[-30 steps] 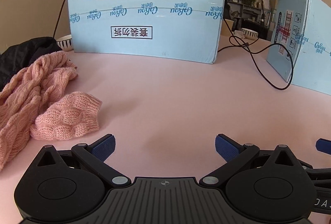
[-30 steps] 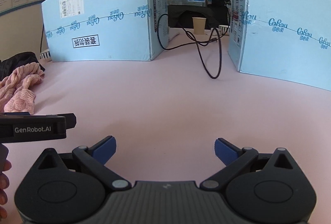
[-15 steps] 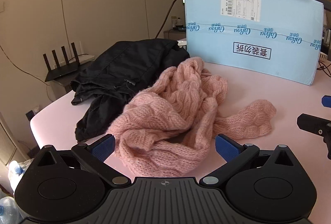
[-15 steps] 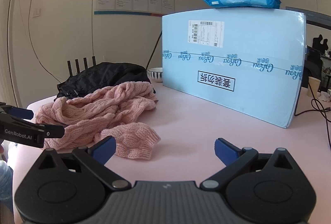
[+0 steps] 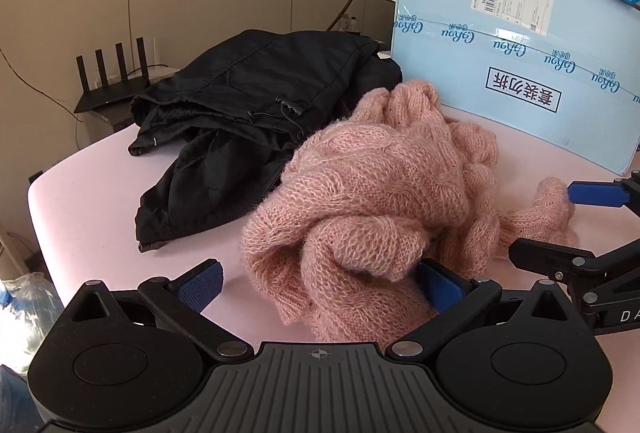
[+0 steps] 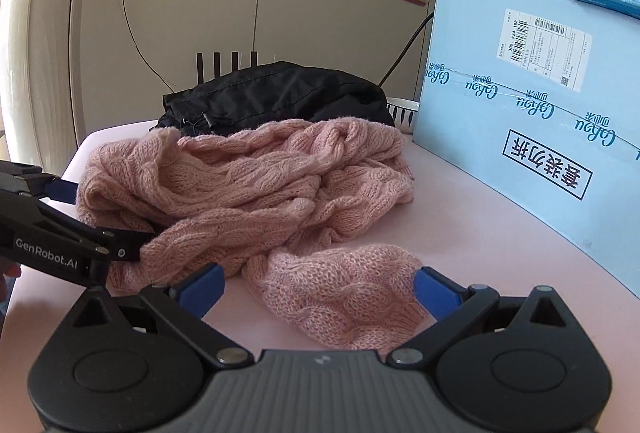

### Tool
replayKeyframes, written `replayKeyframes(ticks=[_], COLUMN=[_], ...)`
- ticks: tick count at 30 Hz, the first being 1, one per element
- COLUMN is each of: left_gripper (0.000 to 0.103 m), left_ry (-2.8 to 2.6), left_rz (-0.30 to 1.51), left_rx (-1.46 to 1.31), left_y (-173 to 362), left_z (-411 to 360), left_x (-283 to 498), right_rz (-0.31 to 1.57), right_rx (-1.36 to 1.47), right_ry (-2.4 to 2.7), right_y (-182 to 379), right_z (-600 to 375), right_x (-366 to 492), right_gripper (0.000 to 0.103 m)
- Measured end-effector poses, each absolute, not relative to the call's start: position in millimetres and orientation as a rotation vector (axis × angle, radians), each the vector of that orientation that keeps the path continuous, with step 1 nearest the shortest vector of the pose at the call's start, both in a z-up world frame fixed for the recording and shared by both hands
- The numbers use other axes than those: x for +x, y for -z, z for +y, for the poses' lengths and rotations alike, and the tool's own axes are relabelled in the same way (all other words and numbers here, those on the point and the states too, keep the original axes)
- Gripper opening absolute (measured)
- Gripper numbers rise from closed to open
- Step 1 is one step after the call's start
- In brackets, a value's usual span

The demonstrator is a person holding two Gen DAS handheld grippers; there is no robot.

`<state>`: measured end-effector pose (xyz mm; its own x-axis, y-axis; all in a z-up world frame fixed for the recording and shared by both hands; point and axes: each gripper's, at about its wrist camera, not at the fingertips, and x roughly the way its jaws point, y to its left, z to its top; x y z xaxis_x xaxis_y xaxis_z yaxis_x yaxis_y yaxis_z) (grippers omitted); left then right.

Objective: Fold clothes
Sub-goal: 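Grasp the pink knit sweater with the left gripper while the right gripper grasps another part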

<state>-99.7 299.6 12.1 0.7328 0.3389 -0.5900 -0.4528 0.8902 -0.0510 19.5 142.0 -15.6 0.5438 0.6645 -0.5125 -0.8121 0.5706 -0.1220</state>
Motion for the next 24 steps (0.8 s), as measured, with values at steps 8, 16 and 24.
replayKeyframes(ticks=[8, 16, 24], left_gripper=[0.095, 0.044, 0.021], left_ry=[-0.41, -0.342, -0.329], left_rz=[0.58, 0.571, 0.525], left_rx=[-0.163, -0.144, -0.122], left_y=[-6, -12, -13], left_z=[302, 293, 293], left_x=[-95, -90, -99], right_rz=[0.549, 0.534, 0.498], right_rx=[-0.351, -0.376, -0.358], right_ry=[-0.926, -0.959, -0.967], right_y=[24, 26, 24], right_z=[158, 165, 159], right_x=[37, 32, 25], right_gripper=[0.068, 0.026, 0.015])
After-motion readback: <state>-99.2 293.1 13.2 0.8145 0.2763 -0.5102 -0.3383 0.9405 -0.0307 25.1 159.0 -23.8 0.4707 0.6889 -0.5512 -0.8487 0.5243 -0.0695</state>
